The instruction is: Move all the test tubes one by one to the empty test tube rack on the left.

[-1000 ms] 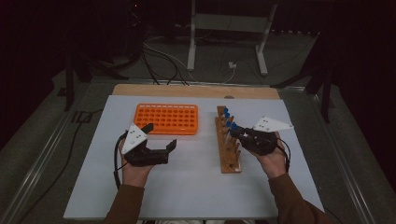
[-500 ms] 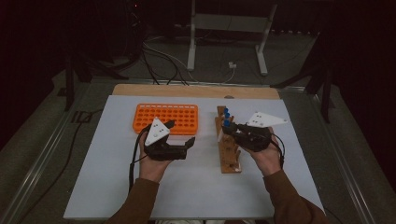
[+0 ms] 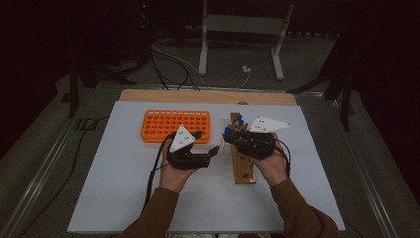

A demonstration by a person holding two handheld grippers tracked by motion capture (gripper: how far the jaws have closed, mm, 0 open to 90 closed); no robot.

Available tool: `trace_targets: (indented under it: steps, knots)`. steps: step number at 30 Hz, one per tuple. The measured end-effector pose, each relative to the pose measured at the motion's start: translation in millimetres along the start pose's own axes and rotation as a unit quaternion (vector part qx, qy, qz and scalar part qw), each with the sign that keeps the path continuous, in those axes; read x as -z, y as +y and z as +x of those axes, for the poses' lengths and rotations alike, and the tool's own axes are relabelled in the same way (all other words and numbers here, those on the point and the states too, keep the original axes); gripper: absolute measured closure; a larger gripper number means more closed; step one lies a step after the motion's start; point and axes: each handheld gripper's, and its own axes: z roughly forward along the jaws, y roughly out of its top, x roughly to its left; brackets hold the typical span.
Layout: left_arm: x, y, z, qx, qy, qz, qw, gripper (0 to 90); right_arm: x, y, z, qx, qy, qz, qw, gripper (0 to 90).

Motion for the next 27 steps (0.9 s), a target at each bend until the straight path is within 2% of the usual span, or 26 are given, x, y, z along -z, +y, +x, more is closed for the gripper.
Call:
trace_targets:
  steps: [1, 3, 5, 6, 7, 10, 21, 23, 27]
  knots:
    - [-1.2, 0.1, -0.2, -0.001, -0.002, 0.001, 1.0, 34.2, -2.4, 0.8, 2.0, 0.0, 0.003, 0.0, 1.0, 76.8]
    - [-3.0, -0.1, -0.5, -0.003, -0.004, 0.004, 1.0, 36.2, -3.4, 1.0, 3.0, 0.0, 0.005, -0.001, 1.0, 76.8]
    - [-4.5, -0.7, -0.7, -0.003, -0.008, 0.004, 1.0, 45.0, -5.6, 1.2, 4.9, -0.005, 0.012, -0.001, 0.9999, 76.8]
    - [-5.0, -0.9, -0.7, -0.007, -0.01, 0.005, 0.9999, 45.0, -5.6, 1.2, 4.9, -0.005, 0.012, -0.001, 0.9999, 76.8]
    - [-5.4, -1.1, -1.2, -0.01, -0.009, 0.005, 0.9999, 50.1, -6.9, 0.8, 5.6, -0.005, 0.015, -0.001, 0.9999, 76.8]
    - [-6.5, -1.4, -2.1, -0.018, -0.009, 0.007, 0.9998, 57.1, -8.5, 0.4, 6.7, -0.006, 0.018, -0.001, 0.9998, 76.9]
    - [-9.9, -1.5, -4.8, -0.036, -0.022, 0.011, 0.9991, 69.4, -13.6, 1.1, 10.2, -0.005, 0.027, 0.003, 0.9996, 76.8]
    - [-10.5, -2.1, -4.8, -0.037, -0.025, 0.01, 0.999, 76.0, -14.3, 1.6, 11.2, -0.005, 0.028, 0.003, 0.9996, 76.8]
    - [-10.6, -2.2, -6.3, -0.045, -0.027, 0.007, 0.9986, 78.2, -13.7, 2.2, 10.2, -0.006, 0.031, 0.003, 0.9995, 76.2]
